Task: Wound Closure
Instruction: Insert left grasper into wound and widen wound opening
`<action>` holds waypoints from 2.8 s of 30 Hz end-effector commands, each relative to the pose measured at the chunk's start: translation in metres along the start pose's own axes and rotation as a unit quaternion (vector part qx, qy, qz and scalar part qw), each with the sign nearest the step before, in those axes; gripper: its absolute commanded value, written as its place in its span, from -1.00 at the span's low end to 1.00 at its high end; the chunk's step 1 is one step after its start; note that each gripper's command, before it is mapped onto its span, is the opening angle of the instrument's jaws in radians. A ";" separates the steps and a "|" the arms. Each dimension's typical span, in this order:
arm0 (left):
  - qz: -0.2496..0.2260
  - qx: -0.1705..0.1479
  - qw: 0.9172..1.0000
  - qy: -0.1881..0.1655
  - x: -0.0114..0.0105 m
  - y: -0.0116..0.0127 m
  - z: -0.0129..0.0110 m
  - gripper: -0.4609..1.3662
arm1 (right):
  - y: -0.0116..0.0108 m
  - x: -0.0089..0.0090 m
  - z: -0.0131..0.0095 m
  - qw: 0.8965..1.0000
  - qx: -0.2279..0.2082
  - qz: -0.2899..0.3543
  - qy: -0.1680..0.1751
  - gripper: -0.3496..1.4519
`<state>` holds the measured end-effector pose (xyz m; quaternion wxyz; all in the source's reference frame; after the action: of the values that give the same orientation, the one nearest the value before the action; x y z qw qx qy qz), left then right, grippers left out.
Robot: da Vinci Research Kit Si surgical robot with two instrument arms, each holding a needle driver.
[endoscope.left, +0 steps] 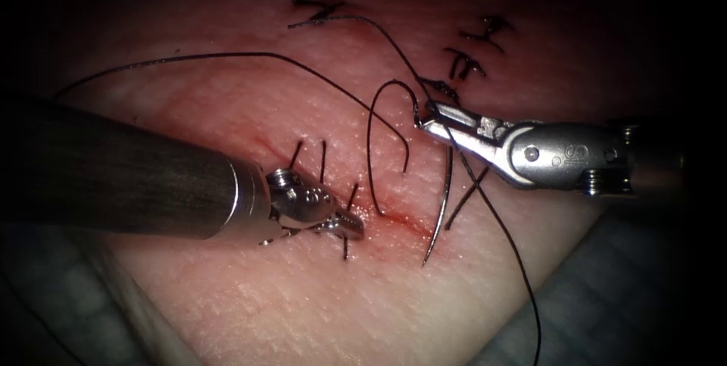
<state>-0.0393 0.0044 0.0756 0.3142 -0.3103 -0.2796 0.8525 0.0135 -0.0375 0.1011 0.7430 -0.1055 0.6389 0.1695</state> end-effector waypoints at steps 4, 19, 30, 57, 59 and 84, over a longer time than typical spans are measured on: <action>-0.001 0.000 1.000 0.000 0.0002 0.0001 -0.0001 -0.55 | 0.0000 0.0001 -0.0001 1.000 -0.003 0.000 0.000 -1.00; -0.015 -0.001 1.000 0.001 0.0019 -0.0004 -0.0002 -0.42 | 0.0000 0.0003 -0.0001 1.000 -0.004 -0.002 0.001 -1.00; -0.011 -0.007 1.000 -0.005 0.0024 -0.0020 0.0013 -0.70 | 0.0001 0.0003 -0.0005 1.000 -0.003 -0.001 0.003 -1.00; -0.015 -0.026 0.994 -0.101 -0.0005 -0.0041 0.0061 -0.67 | 0.0000 0.0007 -0.0009 1.000 -0.003 -0.012 0.004 -1.00; -0.013 -0.024 0.994 -0.109 -0.0008 -0.0044 0.0062 -0.64 | 0.0000 0.0007 -0.0008 1.000 -0.003 -0.015 0.004 -1.00; 0.035 -0.033 0.987 -0.155 -0.0017 -0.0037 0.0059 -0.01 | -0.0016 -0.0014 0.0019 0.992 0.004 -0.126 0.022 -1.00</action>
<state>-0.0412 0.0039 0.0823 0.2271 -0.1949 -0.3415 0.8909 0.0160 -0.0387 0.1031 0.7445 -0.1871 0.6378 0.0628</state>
